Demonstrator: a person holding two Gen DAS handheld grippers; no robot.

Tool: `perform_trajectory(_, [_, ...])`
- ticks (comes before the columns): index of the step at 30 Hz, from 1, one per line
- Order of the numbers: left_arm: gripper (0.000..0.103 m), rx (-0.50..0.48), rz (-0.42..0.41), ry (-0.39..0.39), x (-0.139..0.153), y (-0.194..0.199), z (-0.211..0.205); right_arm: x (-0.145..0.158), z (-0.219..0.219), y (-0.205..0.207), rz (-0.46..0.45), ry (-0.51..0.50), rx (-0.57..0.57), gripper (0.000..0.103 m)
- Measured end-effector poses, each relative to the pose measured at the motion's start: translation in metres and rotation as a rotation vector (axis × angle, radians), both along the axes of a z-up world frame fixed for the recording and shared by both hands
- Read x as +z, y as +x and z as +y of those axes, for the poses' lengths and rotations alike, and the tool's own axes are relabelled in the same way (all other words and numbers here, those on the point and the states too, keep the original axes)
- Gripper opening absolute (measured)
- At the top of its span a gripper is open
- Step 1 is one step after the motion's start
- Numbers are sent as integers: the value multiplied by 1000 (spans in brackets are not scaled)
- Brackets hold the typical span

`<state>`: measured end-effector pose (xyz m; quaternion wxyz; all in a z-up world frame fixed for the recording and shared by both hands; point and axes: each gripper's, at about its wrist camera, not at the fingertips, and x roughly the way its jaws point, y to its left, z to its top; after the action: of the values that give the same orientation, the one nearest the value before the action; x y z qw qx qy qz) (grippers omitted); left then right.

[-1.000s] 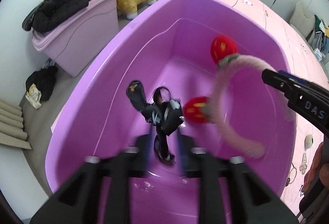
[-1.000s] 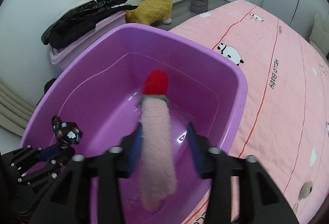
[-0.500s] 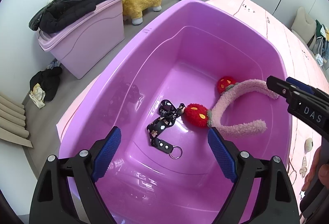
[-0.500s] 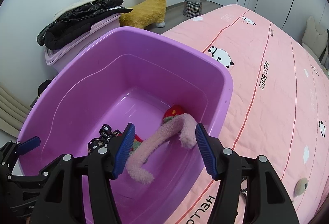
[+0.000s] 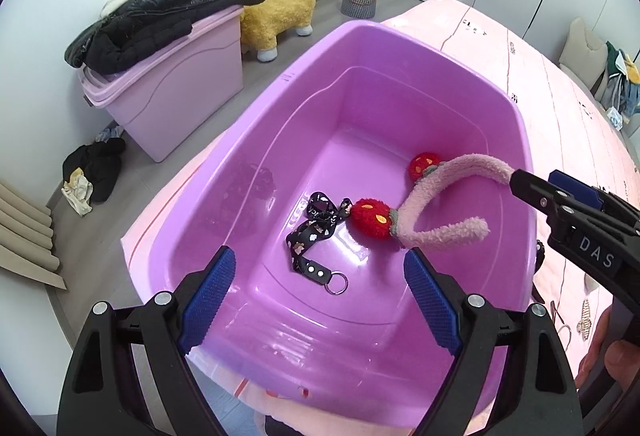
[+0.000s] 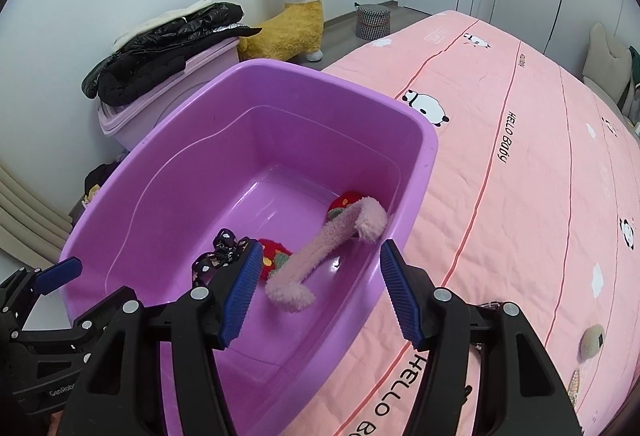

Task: Organize jewelry
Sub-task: 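Open both tools to drop the headband and scrunchie into the tub, then move both tools back over the remaining jewelry on the bedspread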

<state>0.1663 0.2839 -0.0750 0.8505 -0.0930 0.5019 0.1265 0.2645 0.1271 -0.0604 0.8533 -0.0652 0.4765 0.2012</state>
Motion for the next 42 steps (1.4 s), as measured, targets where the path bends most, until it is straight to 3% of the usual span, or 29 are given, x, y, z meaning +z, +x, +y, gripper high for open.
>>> perform_trajectory(11, [84, -35, -59, 40, 31, -36, -31, 34, -46, -61, -64, 76, -34, 62])
perform_trajectory(19, [85, -104, -126, 98, 54, -63, -78, 49, -105, -114, -109, 129, -114, 63])
perform_trajectory(23, [86, -156, -127, 89, 56, -75, -102, 51, -135, -142, -132, 137, -152, 64])
perform_trajectory(34, [89, -302, -130, 65, 42, -112, -176, 30, -244, -239, -121, 122, -339, 64])
perform_trajectory(42, [95, -367, -126, 51, 10, -133, -224, -2, -318, -294, -104, 99, -509, 69])
